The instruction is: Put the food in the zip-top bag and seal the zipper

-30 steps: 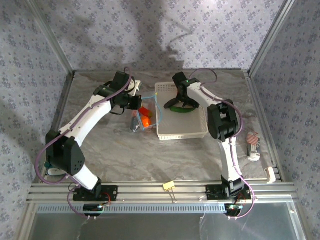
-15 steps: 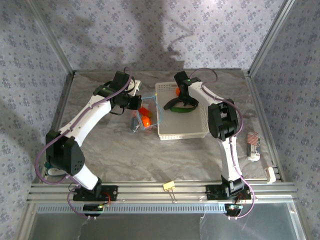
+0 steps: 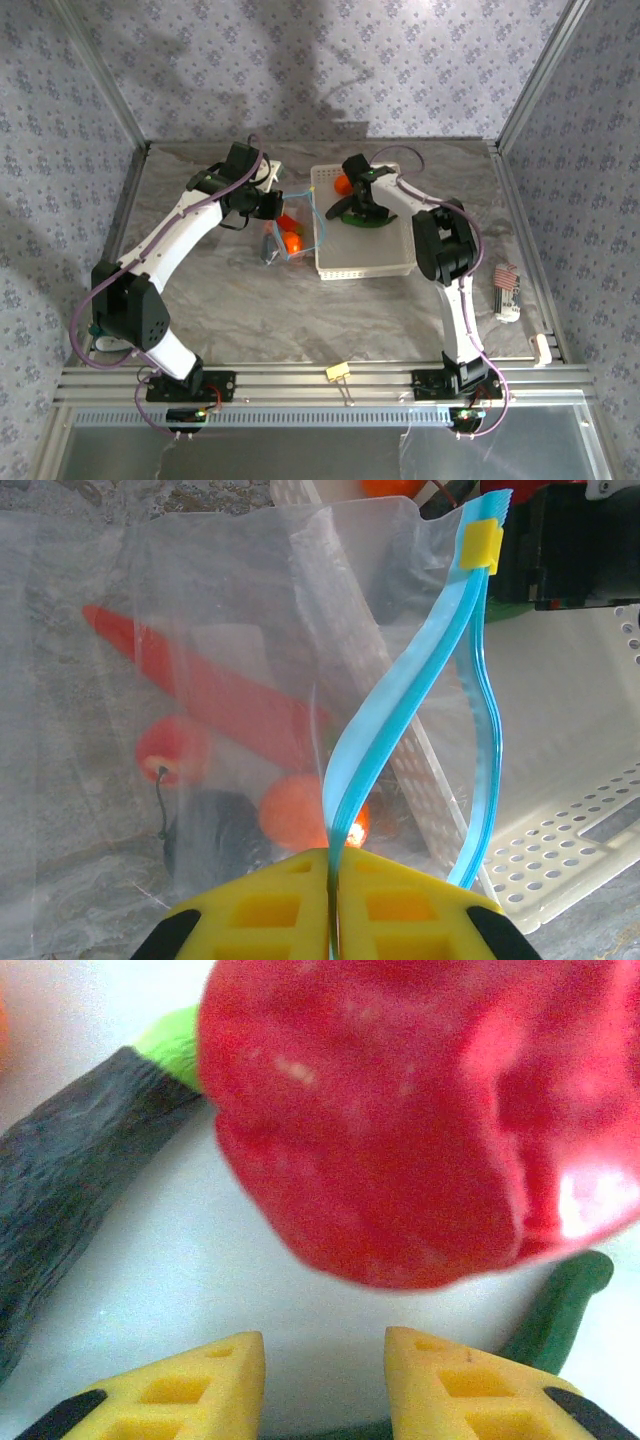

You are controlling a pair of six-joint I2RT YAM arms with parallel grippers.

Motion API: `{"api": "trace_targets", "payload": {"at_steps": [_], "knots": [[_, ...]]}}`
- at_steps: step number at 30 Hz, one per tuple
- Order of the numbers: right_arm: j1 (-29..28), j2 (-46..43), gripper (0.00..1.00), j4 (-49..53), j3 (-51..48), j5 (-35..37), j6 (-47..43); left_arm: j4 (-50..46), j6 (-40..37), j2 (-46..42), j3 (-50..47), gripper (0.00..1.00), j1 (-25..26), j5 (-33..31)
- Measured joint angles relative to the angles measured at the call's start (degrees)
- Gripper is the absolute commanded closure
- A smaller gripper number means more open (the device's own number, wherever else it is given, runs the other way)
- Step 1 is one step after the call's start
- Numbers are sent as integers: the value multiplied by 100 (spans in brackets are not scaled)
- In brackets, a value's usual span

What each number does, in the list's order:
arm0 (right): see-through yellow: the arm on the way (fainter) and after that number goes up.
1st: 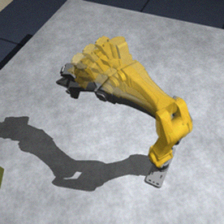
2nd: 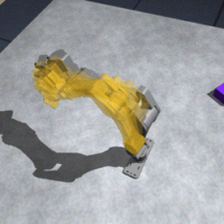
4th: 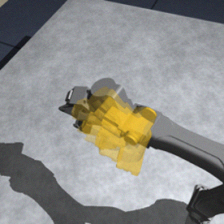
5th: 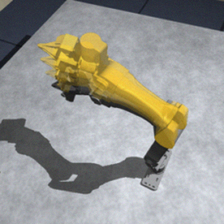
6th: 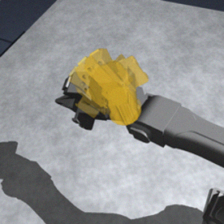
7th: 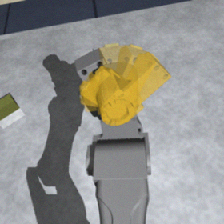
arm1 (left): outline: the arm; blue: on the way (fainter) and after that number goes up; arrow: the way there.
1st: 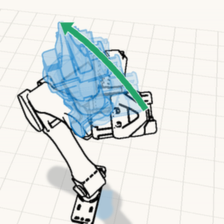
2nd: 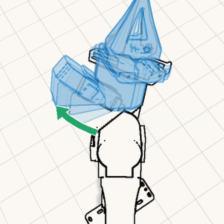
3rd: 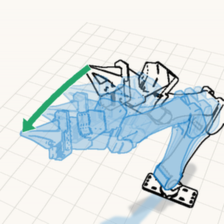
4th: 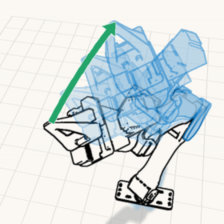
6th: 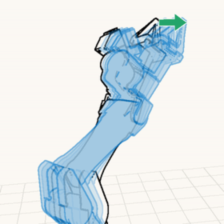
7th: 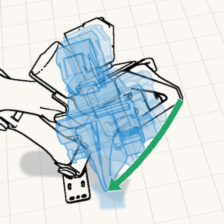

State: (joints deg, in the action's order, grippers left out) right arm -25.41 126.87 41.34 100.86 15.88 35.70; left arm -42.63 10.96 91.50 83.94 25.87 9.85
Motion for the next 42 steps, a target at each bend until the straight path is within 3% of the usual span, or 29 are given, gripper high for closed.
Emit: {"api": "trace_targets", "payload": {"at_steps": [12,17,29,42], "knots": [[-155,-597,74,-179,-457,-138,-350,2,2,7,-2,90,0,2],[-188,-640,58,-175,-542,-184,-448,2,2,11,-2,90,0,2],[-186,-645,39,-76,-415,-638,-881,2,2,11,-2,90,0,0],[-175,-15,41,24,442,-529,-986,2,0,11,-2,90,0,0]]}}
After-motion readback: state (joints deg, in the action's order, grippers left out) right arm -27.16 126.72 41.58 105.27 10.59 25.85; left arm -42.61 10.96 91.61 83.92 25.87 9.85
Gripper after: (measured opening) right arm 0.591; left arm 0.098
